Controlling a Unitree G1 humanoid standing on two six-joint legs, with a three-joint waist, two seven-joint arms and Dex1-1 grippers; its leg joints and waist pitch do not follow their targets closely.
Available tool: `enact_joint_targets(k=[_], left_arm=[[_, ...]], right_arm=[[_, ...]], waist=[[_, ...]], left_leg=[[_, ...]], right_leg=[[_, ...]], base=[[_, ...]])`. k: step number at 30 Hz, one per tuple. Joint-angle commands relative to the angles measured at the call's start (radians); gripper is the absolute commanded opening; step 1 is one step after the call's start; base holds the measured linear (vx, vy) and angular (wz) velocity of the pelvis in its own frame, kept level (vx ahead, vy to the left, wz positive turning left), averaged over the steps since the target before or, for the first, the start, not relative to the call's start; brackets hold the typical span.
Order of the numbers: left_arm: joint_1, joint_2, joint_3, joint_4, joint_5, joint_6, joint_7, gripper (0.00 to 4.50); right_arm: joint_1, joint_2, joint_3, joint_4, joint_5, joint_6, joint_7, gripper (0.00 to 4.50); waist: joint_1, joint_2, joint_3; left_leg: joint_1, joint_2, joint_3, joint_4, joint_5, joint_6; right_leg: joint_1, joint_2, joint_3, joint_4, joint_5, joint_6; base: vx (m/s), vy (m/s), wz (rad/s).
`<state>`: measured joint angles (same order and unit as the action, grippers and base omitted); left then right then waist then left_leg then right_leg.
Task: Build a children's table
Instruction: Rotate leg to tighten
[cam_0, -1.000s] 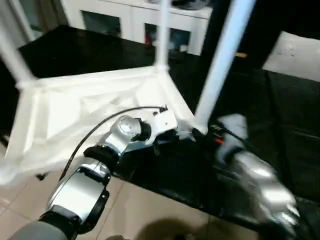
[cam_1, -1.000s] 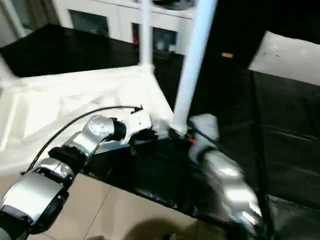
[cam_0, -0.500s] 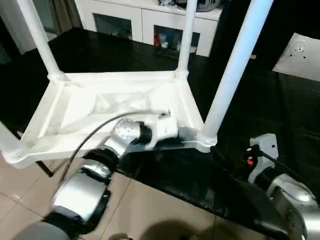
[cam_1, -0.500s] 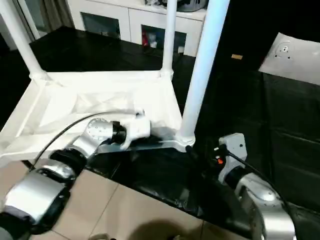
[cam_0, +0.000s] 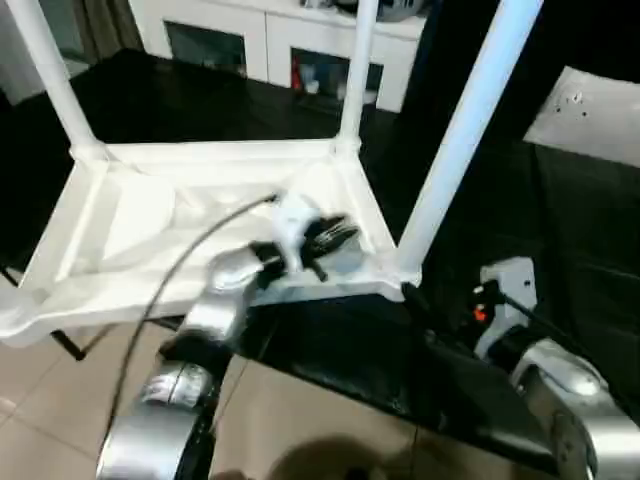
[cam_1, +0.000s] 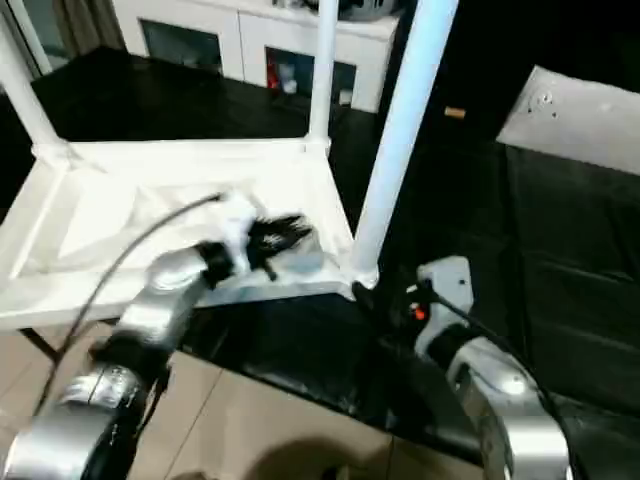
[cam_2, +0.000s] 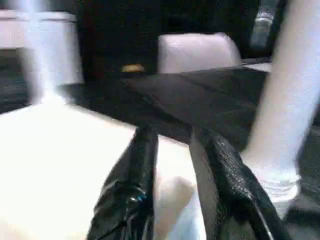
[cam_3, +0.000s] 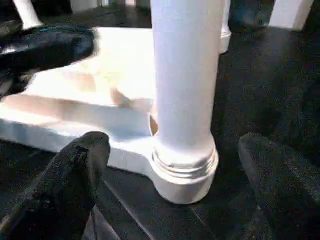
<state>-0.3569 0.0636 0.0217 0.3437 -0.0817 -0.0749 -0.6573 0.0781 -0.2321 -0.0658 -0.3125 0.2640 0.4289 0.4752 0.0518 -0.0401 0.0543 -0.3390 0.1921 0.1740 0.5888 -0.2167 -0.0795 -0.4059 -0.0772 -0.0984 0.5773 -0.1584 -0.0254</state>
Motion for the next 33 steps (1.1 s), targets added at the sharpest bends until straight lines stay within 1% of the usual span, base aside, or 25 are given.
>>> enact_joint_targets(k=[1, 2, 3, 4, 5, 6, 7, 8, 9, 10, 11, 12, 13, 15, 16, 17, 18, 19, 20, 21, 22, 23, 26, 29, 33], left_arm=[[0.112, -0.020, 0.027, -0.189, 0.049, 0.094, 0.111, 1.21], [0.158, -0.032, 0.036, -0.244, 0.063, 0.109, 0.146, 1.21], [0.201, -0.048, 0.050, -0.293, 0.079, 0.116, 0.183, 1.21], [0.230, -0.065, 0.068, -0.321, 0.095, 0.108, 0.219, 1.21], [0.254, -0.066, 0.074, -0.338, 0.122, 0.105, 0.247, 1.21], [0.263, -0.062, 0.074, -0.340, 0.142, 0.100, 0.255, 1.21], [0.274, -0.052, 0.070, -0.339, 0.171, 0.094, 0.263, 1.21], [0.274, -0.052, 0.070, -0.339, 0.171, 0.094, 0.263, 1.21], [0.280, -0.042, 0.069, -0.341, 0.180, 0.108, 0.277, 1.21], [0.283, -0.037, 0.074, -0.368, 0.178, 0.138, 0.302, 1.21], [0.283, -0.037, 0.074, -0.368, 0.178, 0.138, 0.302, 1.21], [0.284, -0.037, 0.083, -0.422, 0.156, 0.199, 0.335, 1.21], [0.285, -0.038, 0.089, -0.449, 0.145, 0.229, 0.346, 1.21], [0.294, -0.037, 0.094, -0.500, 0.143, 0.301, 0.354, 1.21], [0.300, -0.036, 0.092, -0.514, 0.153, 0.324, 0.353, 1.21], [0.309, -0.039, 0.094, -0.531, 0.146, 0.334, 0.348, 1.21], [0.317, -0.041, 0.097, -0.546, 0.137, 0.342, 0.344, 1.21], [0.318, -0.041, 0.097, -0.548, 0.137, 0.343, 0.344, 1.21], [0.318, -0.041, 0.097, -0.548, 0.137, 0.343, 0.344, 1.21], [0.326, -0.043, 0.099, -0.560, 0.131, 0.344, 0.341, 1.21], [0.344, -0.035, 0.095, -0.574, 0.128, 0.346, 0.334, 1.21], [0.360, -0.019, 0.083, -0.581, 0.132, 0.338, 0.317, 1.21], [0.380, 0.004, 0.065, -0.598, 0.117, 0.334, 0.289, 1.21], [0.384, 0.011, 0.062, -0.631, 0.095, 0.377, 0.293, 1.21], [0.408, 0.001, 0.067, -0.667, 0.098, 0.404, 0.316, 1.21]], right_arm=[[0.011, 0.012, 0.001, -0.024, -0.003, 0.006, -0.034, 4.50], [0.012, 0.022, -0.002, -0.029, -0.003, 0.024, -0.054, 4.50], [0.012, 0.036, -0.005, -0.032, -0.001, 0.036, -0.072, 4.50], [0.014, 0.049, -0.004, -0.036, 0.003, 0.046, -0.086, 4.50], [0.016, 0.062, -0.002, -0.039, 0.003, 0.050, -0.101, 4.50], [0.016, 0.069, 0.000, -0.039, 0.001, 0.051, -0.109, 4.50], [0.018, 0.079, 0.002, -0.040, -0.004, 0.052, -0.122, 4.50], [0.018, 0.079, 0.002, -0.040, -0.004, 0.052, -0.122, 4.50], [0.015, 0.089, 0.005, -0.033, -0.021, 0.059, -0.149, 4.50], [0.014, 0.093, 0.017, -0.029, -0.034, 0.059, -0.160, 4.50], [0.014, 0.093, 0.017, -0.029, -0.034, 0.059, -0.160, 4.50], [0.013, 0.103, 0.030, -0.022, -0.041, 0.051, -0.171, 4.50], [0.013, 0.114, 0.034, -0.019, -0.038, 0.041, -0.177, 4.50], [0.009, 0.146, 0.034, -0.010, -0.024, 0.027, -0.197, 4.50], [0.005, 0.154, 0.031, -0.009, -0.018, 0.029, -0.204, 4.50], [-0.001, 0.160, 0.027, -0.001, -0.023, 0.024, -0.215, 4.50], [-0.008, 0.163, 0.022, 0.007, -0.025, 0.023, -0.225, 4.50], [-0.009, 0.164, 0.021, 0.007, -0.025, 0.023, -0.226, 4.50], [-0.009, 0.164, 0.021, 0.007, -0.025, 0.023, -0.226, 4.50], [-0.015, 0.168, 0.016, 0.013, -0.031, 0.014, -0.235, 4.50], [-0.021, 0.162, 0.024, 0.017, -0.033, 0.029, -0.230, 4.50], [-0.024, 0.151, 0.037, 0.015, -0.030, 0.044, -0.213, 4.50], [-0.024, 0.121, 0.077, 0.011, -0.034, 0.039, -0.160, 4.50], [-0.023, 0.097, 0.111, 0.012, -0.052, 0.013, -0.124, 4.50], [-0.026, 0.088, 0.126, 0.032, -0.071, -0.004, -0.127, 4.50]], waist=[[0.005, 0.002, -0.061], [0.011, -0.022, -0.063], [0.022, -0.023, -0.057], [0.057, -0.024, -0.049], [0.071, -0.031, -0.037], [0.073, -0.036, -0.031], [0.036, -0.015, -0.024], [0.005, 0.035, -0.027], [-0.006, 0.038, -0.050], [0.002, 0.054, -0.053], [0.008, 0.063, -0.059], [0.013, 0.069, -0.078], [0.007, 0.080, -0.084], [-0.007, 0.061, -0.094], [-0.015, 0.027, -0.101], [-0.006, -0.058, -0.103], [0.029, -0.094, -0.130], [0.019, -0.072, -0.086], [0.033, -0.043, -0.085], [0.024, -0.028, -0.074], [0.010, 0.001, -0.072], [-0.002, 0.004, -0.062], [-0.019, 0.009, -0.044], [-0.027, 0.036, -0.034], [-0.029, 0.034, -0.008]], left_leg=[[0.016, 0.043, 0.026, -0.043, -0.166, 0.073], [0.009, 0.016, 0.042, -0.011, -0.225, 0.038], [-0.007, 0.006, 0.031, 0.005, -0.230, 0.044], [0.008, 0.004, 0.017, 0.067, -0.251, 0.056], [-0.017, -0.007, -0.029, 0.110, -0.236, 0.050], [-0.021, -0.001, -0.050, 0.105, -0.217, 0.034], [0.025, 0.004, -0.037, 0.002, -0.252, -0.017], [0.068, 0.082, -0.047, -0.080, -0.317, -0.045], [0.075, 0.142, -0.056, -0.104, -0.299, -0.038], [0.031, 0.231, -0.066, -0.147, -0.177, -0.084], [0.011, 0.276, -0.062, -0.155, 0.080, -0.106], [0.037, 0.277, -0.049, -0.127, 0.216, -0.103], [0.052, 0.244, -0.015, -0.094, 0.361, -0.086], [0.095, 0.216, 0.017, -0.074, 0.414, 0.016], [0.110, 0.175, 0.051, -0.033, 0.393, 0.124], [0.004, -0.044, 0.138, 0.080, -0.047, 0.136], [-0.055, -0.091, 0.091, 0.156, -0.271, 0.147], [-0.110, -0.060, 0.012, 0.098, -0.055, 0.105], [-0.083, -0.051, -0.010, 0.089, -0.026, 0.050], [-0.053, -0.024, -0.036, 0.042, -0.058, 0.045], [-0.077, -0.018, -0.054, -0.007, -0.088, 0.041], [-0.050, -0.003, -0.053, -0.027, -0.185, 0.054], [-0.007, 0.020, -0.054, -0.048, -0.317, 0.055], [0.020, 0.063, -0.067, -0.075, -0.451, 0.038], [0.027, 0.078, -0.069, -0.107, -0.642, -0.005]], right_leg=[[0.034, -0.088, 0.106, -0.092, -0.390, -0.172], [0.051, -0.072, 0.164, -0.089, -0.423, -0.190], [0.063, -0.087, 0.196, -0.103, -0.471, -0.191], [0.054, -0.133, 0.287, -0.142, -0.597, -0.213], [0.080, -0.156, 0.354, -0.157, -0.702, -0.217], [0.070, -0.133, 0.357, -0.153, -0.712, -0.214], [-0.010, 0.031, 0.268, -0.111, -0.607, -0.146], [-0.091, 0.111, 0.159, -0.030, -0.426, -0.036], [-0.078, 0.083, 0.122, 0.002, -0.345, -0.015], [-0.072, 0.048, 0.060, 0.107, -0.185, 0.012], [-0.087, 0.025, 0.022, 0.169, -0.108, 0.017], [-0.104, 0.014, 0.008, 0.169, -0.094, 0.007], [-0.106, 0.004, -0.012, 0.177, -0.086, -0.009], [-0.102, -0.015, -0.017, 0.144, -0.040, -0.035], [-0.106, -0.039, 0.010, 0.092, 0.069, -0.080], [-0.022, -0.001, 0.092, 0.003, 0.194, -0.142], [0.055, -0.046, 0.181, -0.003, 0.342, -0.227], [0.074, -0.133, 0.092, -0.012, 0.289, 0.036], [0.049, -0.147, 0.091, -0.026, 0.218, 0.112], [0.032, -0.140, 0.101, -0.049, -0.043, 0.127], [0.059, -0.081, 0.073, -0.053, -0.262, 0.146], [0.043, -0.063, 0.061, -0.085, -0.460, 0.148], [0.041, -0.058, 0.021, -0.135, -0.655, 0.076], [0.059, -0.065, -0.003, -0.140, -0.557, 0.013], [0.072, -0.071, -0.010, -0.123, -0.579, 0.016]], base=[[0.015, 0.011, -0.22], [0.015, 0.011, -0.22], [-0.008, 0.030, -0.41], [-0.024, 0.083, -0.44], [-0.024, 0.083, -0.44], [-0.051, 0.128, -0.51], [-0.120, 0.128, -0.46], [-0.120, 0.128, -0.46], [-0.123, 0.131, -0.37], [-0.093, 0.102, -0.44], [-0.093, 0.102, -0.44], [-0.068, 0.037, -0.53], [-0.015, 0.004, -0.26], [-0.048, -0.072, -0.69], [-0.062, -0.171, -1.10], [-0.035, -0.135, -0.74], [-0.031, -0.141, -0.74], [-0.071, -0.138, -0.44], [-0.071, -0.138, -0.44], [-0.097, -0.101, -0.22], [-0.106, -0.093, -0.19], [-0.106, -0.093, -0.19], [-0.090, -0.039, 0.02], [-0.060, 0.001, 0.09], [-0.029, 0.010, 0.04]])
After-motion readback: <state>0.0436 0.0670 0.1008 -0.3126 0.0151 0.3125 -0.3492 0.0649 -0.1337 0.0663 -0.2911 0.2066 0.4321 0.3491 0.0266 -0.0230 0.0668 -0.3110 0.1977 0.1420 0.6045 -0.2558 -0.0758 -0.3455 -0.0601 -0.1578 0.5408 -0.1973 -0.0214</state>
